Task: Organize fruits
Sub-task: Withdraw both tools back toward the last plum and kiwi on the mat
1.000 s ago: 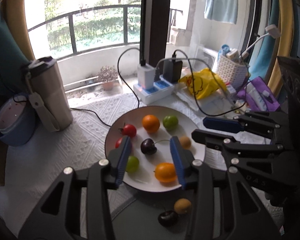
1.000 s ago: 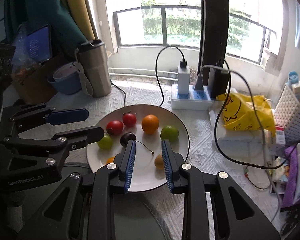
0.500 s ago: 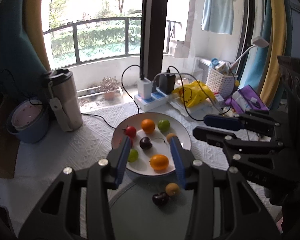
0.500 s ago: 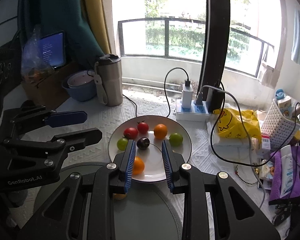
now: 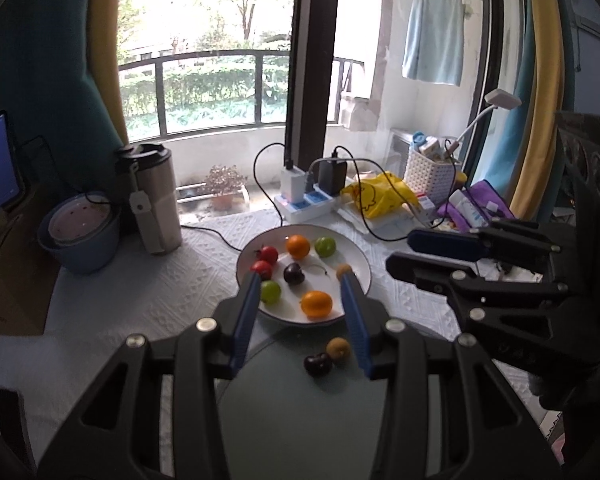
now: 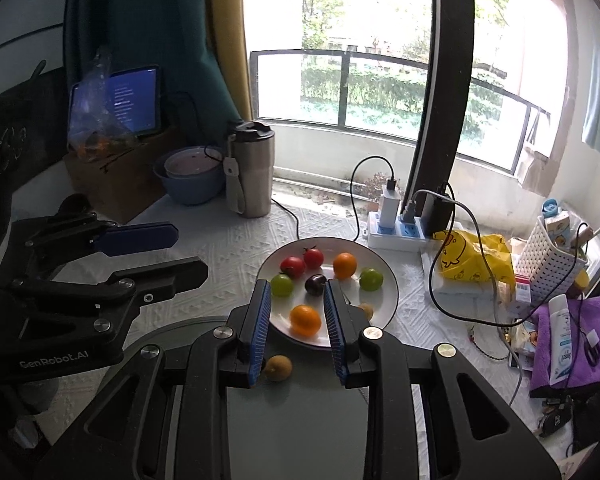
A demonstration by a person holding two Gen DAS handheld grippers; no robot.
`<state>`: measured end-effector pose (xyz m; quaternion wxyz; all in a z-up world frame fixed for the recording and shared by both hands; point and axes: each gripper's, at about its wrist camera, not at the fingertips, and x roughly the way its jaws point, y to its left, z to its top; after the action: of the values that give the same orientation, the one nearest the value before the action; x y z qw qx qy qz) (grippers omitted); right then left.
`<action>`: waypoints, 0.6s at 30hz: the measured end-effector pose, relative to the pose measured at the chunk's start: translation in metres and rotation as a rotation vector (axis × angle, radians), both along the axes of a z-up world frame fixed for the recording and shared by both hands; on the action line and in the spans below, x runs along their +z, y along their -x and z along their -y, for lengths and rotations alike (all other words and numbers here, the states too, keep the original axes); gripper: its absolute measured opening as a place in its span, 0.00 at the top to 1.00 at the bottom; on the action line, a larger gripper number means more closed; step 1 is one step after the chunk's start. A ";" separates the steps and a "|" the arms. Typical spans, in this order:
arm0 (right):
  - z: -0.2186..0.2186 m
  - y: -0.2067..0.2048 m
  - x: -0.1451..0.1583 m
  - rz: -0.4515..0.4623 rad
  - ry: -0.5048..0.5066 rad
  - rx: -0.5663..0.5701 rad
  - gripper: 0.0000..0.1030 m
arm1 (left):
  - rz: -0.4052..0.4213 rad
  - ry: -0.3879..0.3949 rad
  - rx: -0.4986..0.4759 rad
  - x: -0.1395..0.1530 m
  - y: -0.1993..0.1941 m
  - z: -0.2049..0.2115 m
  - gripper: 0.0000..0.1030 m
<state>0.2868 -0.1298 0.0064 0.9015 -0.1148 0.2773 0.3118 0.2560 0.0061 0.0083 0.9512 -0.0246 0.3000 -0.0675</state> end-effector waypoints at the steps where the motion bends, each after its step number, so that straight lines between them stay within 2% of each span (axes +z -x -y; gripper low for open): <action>1: -0.001 0.002 0.000 0.001 0.000 0.001 0.72 | 0.001 0.003 0.002 0.000 0.004 -0.001 0.58; 11: -0.010 0.024 -0.011 -0.009 0.009 0.011 0.72 | -0.016 0.016 0.020 -0.013 0.028 -0.011 0.58; 18: -0.011 0.032 -0.032 -0.049 0.024 0.003 0.72 | -0.055 0.030 0.013 -0.037 0.037 -0.014 0.58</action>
<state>0.2551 -0.1184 -0.0260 0.8926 -0.1185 0.3027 0.3125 0.2186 0.0198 -0.0291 0.9426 -0.0425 0.3247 -0.0653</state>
